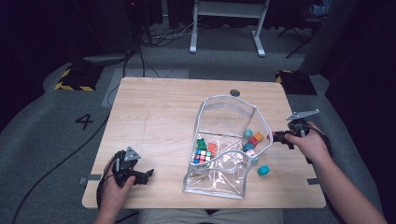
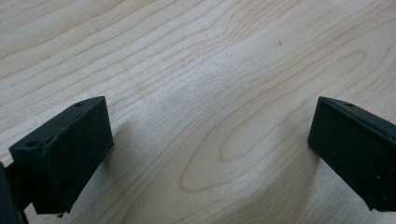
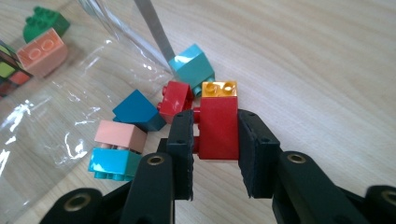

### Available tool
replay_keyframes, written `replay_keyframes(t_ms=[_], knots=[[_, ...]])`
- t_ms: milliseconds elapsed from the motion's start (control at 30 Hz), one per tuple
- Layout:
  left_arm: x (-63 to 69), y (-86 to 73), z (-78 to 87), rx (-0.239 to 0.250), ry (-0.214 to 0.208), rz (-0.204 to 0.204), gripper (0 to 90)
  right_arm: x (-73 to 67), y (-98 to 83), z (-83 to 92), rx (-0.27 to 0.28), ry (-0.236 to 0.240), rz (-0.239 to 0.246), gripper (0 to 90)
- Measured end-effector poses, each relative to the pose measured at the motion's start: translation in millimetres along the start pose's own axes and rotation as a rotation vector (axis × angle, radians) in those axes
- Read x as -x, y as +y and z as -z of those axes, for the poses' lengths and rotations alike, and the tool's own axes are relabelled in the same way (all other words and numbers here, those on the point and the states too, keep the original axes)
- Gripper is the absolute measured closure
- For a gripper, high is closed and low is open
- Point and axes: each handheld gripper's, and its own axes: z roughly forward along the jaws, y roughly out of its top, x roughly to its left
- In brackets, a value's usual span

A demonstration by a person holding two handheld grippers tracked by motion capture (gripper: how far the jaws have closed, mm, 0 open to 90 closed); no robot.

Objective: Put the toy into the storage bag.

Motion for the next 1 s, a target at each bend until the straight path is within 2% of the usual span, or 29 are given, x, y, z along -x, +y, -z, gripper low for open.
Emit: replay_keyframes(t_ms=[467,800,1000], knots=[[0.0,0.0,0.0,0.000,0.000,0.000,0.0,-6.7,21.2,46.5,0.053,0.007,0.022,68.8],[0.0,0.0,0.0,0.000,0.000,0.000,0.0,-11.5,33.6,70.4,0.074,0.008,0.047,68.9],[0.0,0.0,0.0,0.000,0.000,0.000,0.1,-19.3,44.9,91.2,0.109,0.015,0.065,68.9]])
